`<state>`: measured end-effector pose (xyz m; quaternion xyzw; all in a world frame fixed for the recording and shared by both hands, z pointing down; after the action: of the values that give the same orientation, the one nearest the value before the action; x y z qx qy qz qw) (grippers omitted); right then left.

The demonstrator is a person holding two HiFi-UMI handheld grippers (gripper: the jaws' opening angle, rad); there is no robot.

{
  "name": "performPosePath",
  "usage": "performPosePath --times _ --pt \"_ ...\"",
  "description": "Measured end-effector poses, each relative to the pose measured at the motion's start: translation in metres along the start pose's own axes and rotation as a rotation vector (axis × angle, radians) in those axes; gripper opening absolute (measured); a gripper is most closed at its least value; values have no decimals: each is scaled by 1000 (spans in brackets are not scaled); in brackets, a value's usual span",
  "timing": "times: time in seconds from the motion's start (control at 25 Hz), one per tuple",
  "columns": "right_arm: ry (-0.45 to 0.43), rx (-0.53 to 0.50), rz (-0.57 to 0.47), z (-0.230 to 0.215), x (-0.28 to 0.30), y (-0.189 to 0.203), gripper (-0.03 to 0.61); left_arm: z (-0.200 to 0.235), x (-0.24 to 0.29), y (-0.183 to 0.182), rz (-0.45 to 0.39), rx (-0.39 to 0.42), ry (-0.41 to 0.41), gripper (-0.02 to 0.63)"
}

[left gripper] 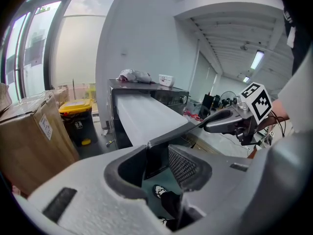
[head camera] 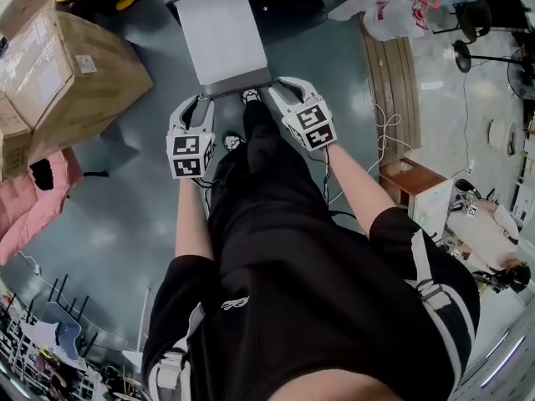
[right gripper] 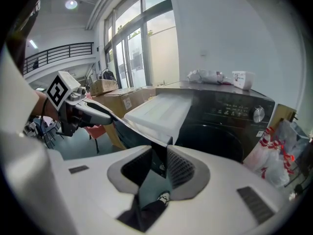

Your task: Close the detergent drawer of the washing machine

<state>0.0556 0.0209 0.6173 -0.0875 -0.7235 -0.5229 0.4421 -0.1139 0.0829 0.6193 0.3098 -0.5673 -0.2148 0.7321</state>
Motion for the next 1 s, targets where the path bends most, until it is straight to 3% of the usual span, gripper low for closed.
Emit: performPosePath --times 1.0 --pt "26 -15 -26 -6 -3 -24 100 8 -2 -20 -20 -28 3 143"
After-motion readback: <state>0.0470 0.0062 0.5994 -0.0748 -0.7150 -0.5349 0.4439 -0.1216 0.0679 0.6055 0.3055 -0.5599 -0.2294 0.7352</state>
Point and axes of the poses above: the fingertips, and each gripper's own axes: x forward along the fingers, z to its left, y out of its underside, the point moved 1 cm from there along -x, backward along the fingers, and after that the axes turned 8 degrees about z, right-handed, at the moved point
